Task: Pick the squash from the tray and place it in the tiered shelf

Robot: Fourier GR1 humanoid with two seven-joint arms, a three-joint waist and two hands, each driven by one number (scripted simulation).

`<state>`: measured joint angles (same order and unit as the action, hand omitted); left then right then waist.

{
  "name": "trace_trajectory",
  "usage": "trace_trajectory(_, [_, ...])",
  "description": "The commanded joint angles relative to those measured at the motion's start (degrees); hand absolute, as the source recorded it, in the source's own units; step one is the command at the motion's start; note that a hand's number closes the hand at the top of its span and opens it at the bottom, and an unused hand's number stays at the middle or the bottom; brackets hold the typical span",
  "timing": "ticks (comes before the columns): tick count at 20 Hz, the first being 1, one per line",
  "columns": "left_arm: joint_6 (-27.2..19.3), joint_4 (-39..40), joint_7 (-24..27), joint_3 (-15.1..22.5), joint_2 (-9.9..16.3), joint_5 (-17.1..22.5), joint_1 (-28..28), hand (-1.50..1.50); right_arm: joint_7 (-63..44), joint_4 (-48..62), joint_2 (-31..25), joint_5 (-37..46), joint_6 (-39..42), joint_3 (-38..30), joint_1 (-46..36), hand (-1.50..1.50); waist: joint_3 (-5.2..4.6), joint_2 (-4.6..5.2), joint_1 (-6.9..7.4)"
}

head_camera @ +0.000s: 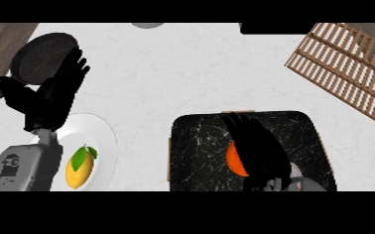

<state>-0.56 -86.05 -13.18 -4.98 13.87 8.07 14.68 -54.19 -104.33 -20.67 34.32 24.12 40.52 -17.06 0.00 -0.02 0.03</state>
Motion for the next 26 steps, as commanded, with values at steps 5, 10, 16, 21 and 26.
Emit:
trace_trajectory(5, [2.2,-0.8,0.5,-1.2,0.3,0.4,-1.4,0.0,4.1,11.8,6.4,6.0,-0.1,-2.4,0.5,-1.5,0.0,0.04,0.3])
trace_trajectory(10, [1.1,4.3,5.4,-0.6,-2.5,-2.3,-0.8,0.0,8.7,13.9,7.5,7.9,1.5,-4.5,2.2,1.5,-0.01,0.08,0.01])
trace_trajectory(16, [1.2,-1.1,1.0,-0.8,-1.9,-1.8,-2.1,0.0,17.6,13.4,4.3,16.5,-4.5,-0.7,4.7,1.5,0.01,0.01,0.11])
trace_trajectory(21, [0.0,-0.9,-2.0,-2.0,-1.2,-1.6,0.7,0.0,24.6,1.5,-2.0,17.4,-6.5,4.5,13.2,1.5,0.02,-0.24,-0.96])
trace_trajectory(26, [0.0,-1.0,-0.3,-2.4,-1.0,-2.2,-2.3,0.0,41.5,-9.6,-17.9,19.1,-13.9,13.3,24.6,1.5,0.15,-0.99,-3.34])
